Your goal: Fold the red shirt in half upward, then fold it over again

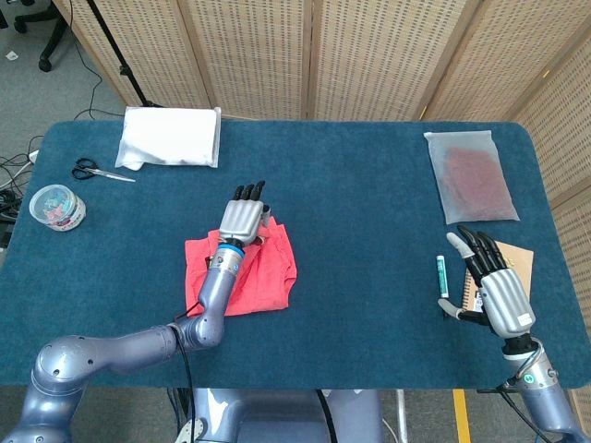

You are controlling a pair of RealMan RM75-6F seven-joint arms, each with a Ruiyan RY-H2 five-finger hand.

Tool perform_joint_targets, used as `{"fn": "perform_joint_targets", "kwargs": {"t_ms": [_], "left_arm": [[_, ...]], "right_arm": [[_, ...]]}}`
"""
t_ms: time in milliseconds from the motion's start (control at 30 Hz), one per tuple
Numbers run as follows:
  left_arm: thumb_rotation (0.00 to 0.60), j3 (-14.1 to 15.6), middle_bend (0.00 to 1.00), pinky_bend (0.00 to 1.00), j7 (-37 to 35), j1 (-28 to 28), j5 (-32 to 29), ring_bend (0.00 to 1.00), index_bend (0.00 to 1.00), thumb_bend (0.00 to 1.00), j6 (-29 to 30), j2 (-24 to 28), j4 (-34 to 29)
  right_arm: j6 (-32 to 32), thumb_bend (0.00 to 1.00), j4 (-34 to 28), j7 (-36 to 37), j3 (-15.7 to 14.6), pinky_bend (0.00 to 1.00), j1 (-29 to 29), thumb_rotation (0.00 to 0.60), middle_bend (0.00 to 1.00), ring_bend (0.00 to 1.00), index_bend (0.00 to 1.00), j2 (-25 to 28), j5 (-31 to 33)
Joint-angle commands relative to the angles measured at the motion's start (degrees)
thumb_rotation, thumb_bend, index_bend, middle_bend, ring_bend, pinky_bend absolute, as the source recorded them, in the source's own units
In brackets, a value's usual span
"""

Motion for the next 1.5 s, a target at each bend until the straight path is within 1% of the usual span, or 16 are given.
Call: {"fn": "perform_joint_targets", "kwargs": {"t_ms": [33, 100, 133, 233, 300, 400, 500, 600, 667, 700, 733, 767, 833, 933, 1200, 1500], "left_arm": [[0.6, 0.0, 0.0, 0.0, -1.9, 0.1, 1.7, 0.0, 0.16, 0.24, -0.7, -0.7, 0.7], [0.6, 0.0, 0.0, 0.0, -3.0, 0.4, 2.7, 0.0, 0.03, 0.15, -0.6, -0.6, 0.6], [0.6, 0.0, 0.0, 0.0, -3.4, 0.6, 3.1, 0.0, 0.0, 0.11, -0.4, -0.5, 0.4], [0.6, -0.1, 0.0, 0.0, -5.3, 1.7, 4.7, 0.0, 0.0, 0.04, 0.4, 0.5, -1.1], [0.6, 0.0, 0.0, 0.0, -7.0, 2.7, 6.1, 0.0, 0.0, 0.03, 0.7, 1.8, -2.7], [0.6, 1.1, 0.0, 0.0, -11.0, 5.6, 10.5, 0.0, 0.0, 0.03, 1.7, 5.0, -6.5], [0.6, 4.3, 0.0, 0.0, -16.0, 9.7, 17.4, 0.0, 0.0, 0.05, 2.4, 10.0, -10.6], [0.6, 7.8, 0.0, 0.0, -21.9, 13.4, 25.0, 0.0, 0.0, 0.1, 3.1, 14.6, -12.6], [0.6, 9.9, 0.0, 0.0, -25.3, 15.0, 29.5, 0.0, 0.05, 0.15, 3.4, 16.7, -12.5], [0.6, 11.0, 0.0, 0.0, -26.8, 15.7, 31.6, 0.0, 0.12, 0.18, 3.6, 17.6, -12.1], [0.6, 12.5, 0.0, 0.0, -28.7, 16.5, 34.1, 0.0, 0.2, 0.22, 3.8, 18.5, -11.3], [0.6, 13.8, 0.0, 0.0, -30.4, 17.4, 36.3, 0.0, 0.24, 0.23, 4.2, 19.1, -10.1], [0.6, 15.1, 0.0, 0.0, -32.8, 18.4, 38.6, 0.0, 0.33, 0.27, 4.7, 19.2, -8.1], [0.6, 16.5, 0.0, 0.0, -35.5, 19.3, 41.0, 0.0, 0.38, 0.3, 5.1, 18.2, -4.3], [0.6, 18.6, 0.0, 0.0, -39.4, 20.4, 47.2, 0.0, 0.43, 0.32, 9.0, 12.1, 8.8], [0.6, 20.3, 0.0, 0.0, -45.5, 21.3, 52.4, 0.0, 0.43, 0.31, 13.4, 6.0, 19.7]], "right_arm": [[-0.1, 0.0, 0.0, 0.0, 0.0, 0.0, 0.0, 0.6, 0.0, 0.0, 0.0, 0.0, 0.1], [-0.2, 0.0, 0.0, 0.0, -0.1, 0.0, 0.0, 0.6, 0.0, 0.0, 0.0, 0.1, 0.1], [-0.2, 0.0, -0.1, 0.0, -0.1, 0.0, -0.1, 0.6, 0.0, 0.0, 0.0, 0.1, 0.1], [-0.1, 0.0, -0.2, -0.1, -0.1, 0.0, -0.1, 0.6, 0.0, 0.0, 0.0, 0.2, 0.0], [-0.1, 0.0, -0.3, -0.1, -0.2, 0.0, -0.2, 0.6, 0.0, 0.0, 0.0, 0.2, -0.1], [0.0, 0.0, -0.4, -0.2, -0.2, 0.0, -0.2, 0.6, 0.0, 0.0, 0.0, 0.3, -0.2], [0.0, 0.0, -0.5, -0.6, -0.3, 0.0, -0.2, 0.6, 0.0, 0.0, 0.0, 0.2, -0.4], [0.0, 0.0, -0.7, -1.0, -0.4, 0.0, -0.2, 0.6, 0.0, 0.0, 0.0, 0.1, -0.7], [0.0, 0.0, -0.8, -1.2, -0.5, 0.0, -0.2, 0.6, 0.0, 0.0, 0.0, 0.0, -0.8], [0.0, 0.0, -0.9, -1.4, -0.5, 0.0, -0.2, 0.6, 0.0, 0.0, 0.0, 0.0, -0.9], [0.0, 0.0, -1.0, -1.7, -0.5, 0.0, -0.1, 0.6, 0.0, 0.0, 0.0, 0.0, -1.1], [0.0, 0.0, -1.1, -2.0, -0.6, 0.0, -0.1, 0.6, 0.0, 0.0, 0.0, -0.1, -1.2], [-0.1, 0.0, -1.3, -2.4, -0.7, 0.0, -0.1, 0.6, 0.0, 0.0, 0.0, -0.3, -1.3], [-0.2, 0.0, -1.5, -3.1, -0.8, 0.0, 0.0, 0.6, 0.0, 0.0, 0.0, -0.5, -1.6], [-0.9, 0.0, -1.4, -3.9, -0.8, 0.0, 0.3, 0.6, 0.0, 0.0, 0.0, -1.0, -1.4], [-1.0, 0.0, -1.2, -3.5, -0.8, 0.0, 0.3, 0.6, 0.0, 0.0, 0.0, -0.9, -1.2]]}}
